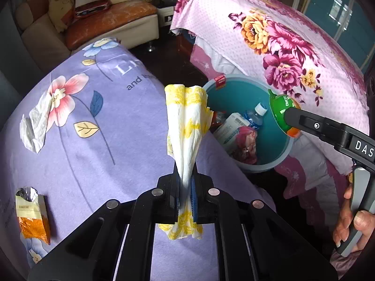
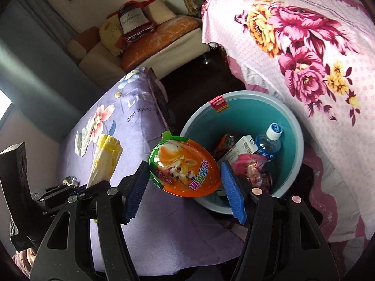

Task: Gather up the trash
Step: 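Carry both items over the wastebasket and open both tools to drop them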

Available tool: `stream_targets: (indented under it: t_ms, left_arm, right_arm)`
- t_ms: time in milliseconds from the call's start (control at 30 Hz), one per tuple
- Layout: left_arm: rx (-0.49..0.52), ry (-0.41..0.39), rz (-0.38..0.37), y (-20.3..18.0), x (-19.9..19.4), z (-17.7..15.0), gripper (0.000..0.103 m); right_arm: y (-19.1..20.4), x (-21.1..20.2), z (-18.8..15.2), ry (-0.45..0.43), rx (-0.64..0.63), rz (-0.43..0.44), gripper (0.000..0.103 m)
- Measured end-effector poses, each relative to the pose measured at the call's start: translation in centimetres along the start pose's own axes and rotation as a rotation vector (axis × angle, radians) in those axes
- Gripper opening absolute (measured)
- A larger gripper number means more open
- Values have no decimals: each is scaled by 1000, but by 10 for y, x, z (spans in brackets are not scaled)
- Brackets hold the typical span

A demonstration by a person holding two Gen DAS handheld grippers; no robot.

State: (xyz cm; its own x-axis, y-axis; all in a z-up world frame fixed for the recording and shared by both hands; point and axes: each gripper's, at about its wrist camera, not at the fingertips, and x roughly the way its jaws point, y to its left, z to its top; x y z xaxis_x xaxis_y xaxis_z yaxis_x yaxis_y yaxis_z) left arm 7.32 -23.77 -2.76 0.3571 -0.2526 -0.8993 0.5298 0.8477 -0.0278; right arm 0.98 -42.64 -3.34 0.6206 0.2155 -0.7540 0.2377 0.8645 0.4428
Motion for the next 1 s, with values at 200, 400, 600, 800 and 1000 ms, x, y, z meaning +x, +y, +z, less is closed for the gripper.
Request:
stream_targets:
  t_ms: [200,400,600,800,1000]
  left_arm:
    - [40,21,-36,-35,18,21,9]
    - [54,39,-58,-54,33,35,9]
    - [24,52,-58,-54,42,42,55]
    - [-27,40,-33,-37,41,39,86]
    - [-69,60,-13,-17,40,29,93]
  right_arm:
    - [-38,-8,13,-23,57,-31,60]
    - [-57,-6,20,-14,81,-38,60]
    - [-63,-6,23,-12,84,-44,60]
    - [-61,1,22,9,82,-43,60]
    - [-53,14,21,40,63,-48,60]
